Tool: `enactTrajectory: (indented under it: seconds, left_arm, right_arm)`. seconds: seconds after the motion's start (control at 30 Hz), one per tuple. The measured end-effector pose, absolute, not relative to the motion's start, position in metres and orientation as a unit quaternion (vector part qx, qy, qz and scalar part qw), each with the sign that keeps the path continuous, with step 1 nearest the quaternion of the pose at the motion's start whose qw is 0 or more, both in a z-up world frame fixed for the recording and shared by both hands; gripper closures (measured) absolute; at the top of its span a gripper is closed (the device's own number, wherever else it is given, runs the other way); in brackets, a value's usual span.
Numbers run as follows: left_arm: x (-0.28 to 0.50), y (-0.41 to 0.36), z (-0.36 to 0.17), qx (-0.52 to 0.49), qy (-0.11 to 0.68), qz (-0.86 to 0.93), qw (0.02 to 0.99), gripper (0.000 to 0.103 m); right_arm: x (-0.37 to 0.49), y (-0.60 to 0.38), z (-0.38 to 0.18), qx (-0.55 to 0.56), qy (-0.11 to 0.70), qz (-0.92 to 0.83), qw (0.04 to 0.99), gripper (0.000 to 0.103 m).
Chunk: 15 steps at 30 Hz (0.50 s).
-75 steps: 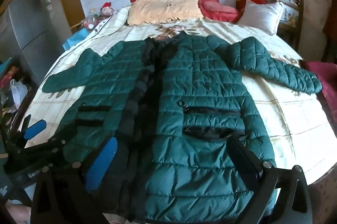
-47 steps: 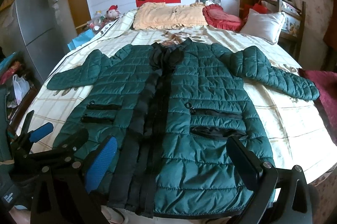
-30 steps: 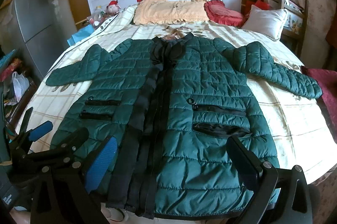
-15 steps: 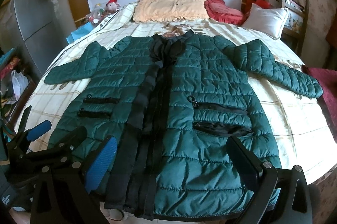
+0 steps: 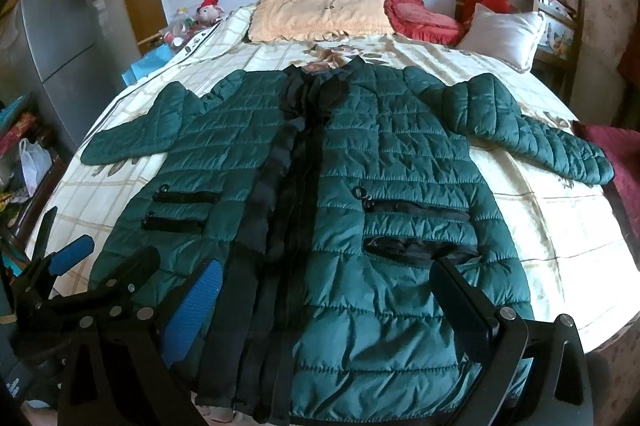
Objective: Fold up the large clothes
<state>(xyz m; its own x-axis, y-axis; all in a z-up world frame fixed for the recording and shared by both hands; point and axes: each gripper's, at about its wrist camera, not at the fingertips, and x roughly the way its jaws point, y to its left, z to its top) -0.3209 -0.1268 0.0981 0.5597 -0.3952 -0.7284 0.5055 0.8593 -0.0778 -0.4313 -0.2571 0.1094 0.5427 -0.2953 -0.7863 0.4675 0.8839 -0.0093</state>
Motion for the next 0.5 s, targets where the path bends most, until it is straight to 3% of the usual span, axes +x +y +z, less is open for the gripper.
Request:
enactTrajectory:
  seconds: [0.5]
  left_arm:
    - [-0.297, -0.138, 0.108, 0.072, 0.382, -0.246, 0.888, 0.001]
  right_arm:
    - [-0.409, -0.27, 0.117, 0.096, 0.415, -0.225, 0.876, 0.0]
